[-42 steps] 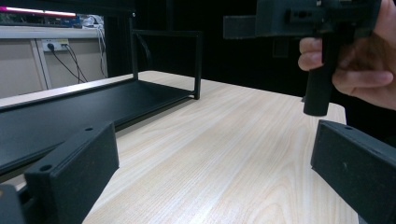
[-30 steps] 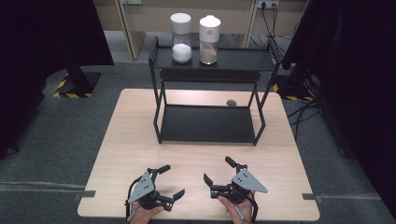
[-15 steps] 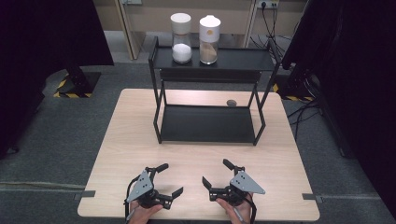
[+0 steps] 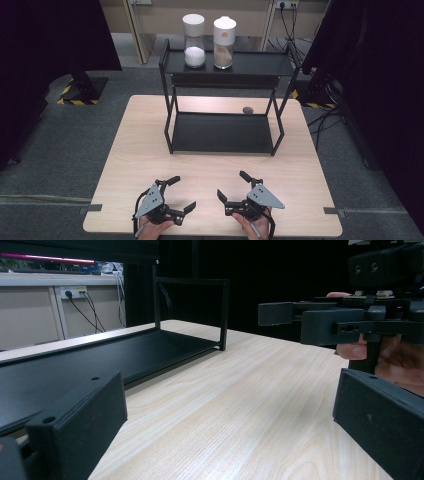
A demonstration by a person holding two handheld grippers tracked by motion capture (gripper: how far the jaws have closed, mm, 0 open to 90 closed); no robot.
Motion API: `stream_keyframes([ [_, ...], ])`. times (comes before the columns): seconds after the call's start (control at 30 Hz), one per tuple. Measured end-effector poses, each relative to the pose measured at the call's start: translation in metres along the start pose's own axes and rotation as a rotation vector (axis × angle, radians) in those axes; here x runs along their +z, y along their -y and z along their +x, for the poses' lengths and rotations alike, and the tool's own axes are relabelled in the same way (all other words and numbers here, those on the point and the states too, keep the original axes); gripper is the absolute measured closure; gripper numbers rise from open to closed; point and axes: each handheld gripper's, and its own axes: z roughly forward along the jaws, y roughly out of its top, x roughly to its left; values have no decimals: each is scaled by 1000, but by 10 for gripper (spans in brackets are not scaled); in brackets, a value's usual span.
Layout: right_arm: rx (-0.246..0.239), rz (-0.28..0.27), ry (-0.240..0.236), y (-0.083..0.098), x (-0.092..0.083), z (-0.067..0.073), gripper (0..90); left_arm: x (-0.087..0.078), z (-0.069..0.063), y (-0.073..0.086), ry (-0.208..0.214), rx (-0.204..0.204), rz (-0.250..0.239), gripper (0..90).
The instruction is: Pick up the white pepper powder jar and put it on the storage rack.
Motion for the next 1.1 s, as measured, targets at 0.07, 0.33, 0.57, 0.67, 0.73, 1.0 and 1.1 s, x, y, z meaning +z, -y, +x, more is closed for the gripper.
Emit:
stream_keyframes([
  [0.07,4,-1,1,0,0,0,6,0,0,0,1,1,1,2],
  [0.33,5,-2,4,1,0,-1,6,0,0,0,0,2,-1,2],
  [0.57,6,0,4,1,0,-1,6,0,0,0,-2,0,2,2],
  [0.67,8,1,5,2,0,-1,6,0,0,0,-4,-1,2,2],
  [0.73,9,1,4,2,0,-1,6,0,0,0,-4,0,2,2],
  [1.0,11,1,8,2,0,-2,6,0,0,1,-5,-7,1,2],
  [1.1,11,2,7,2,0,-1,6,0,0,1,-6,-8,0,2],
])
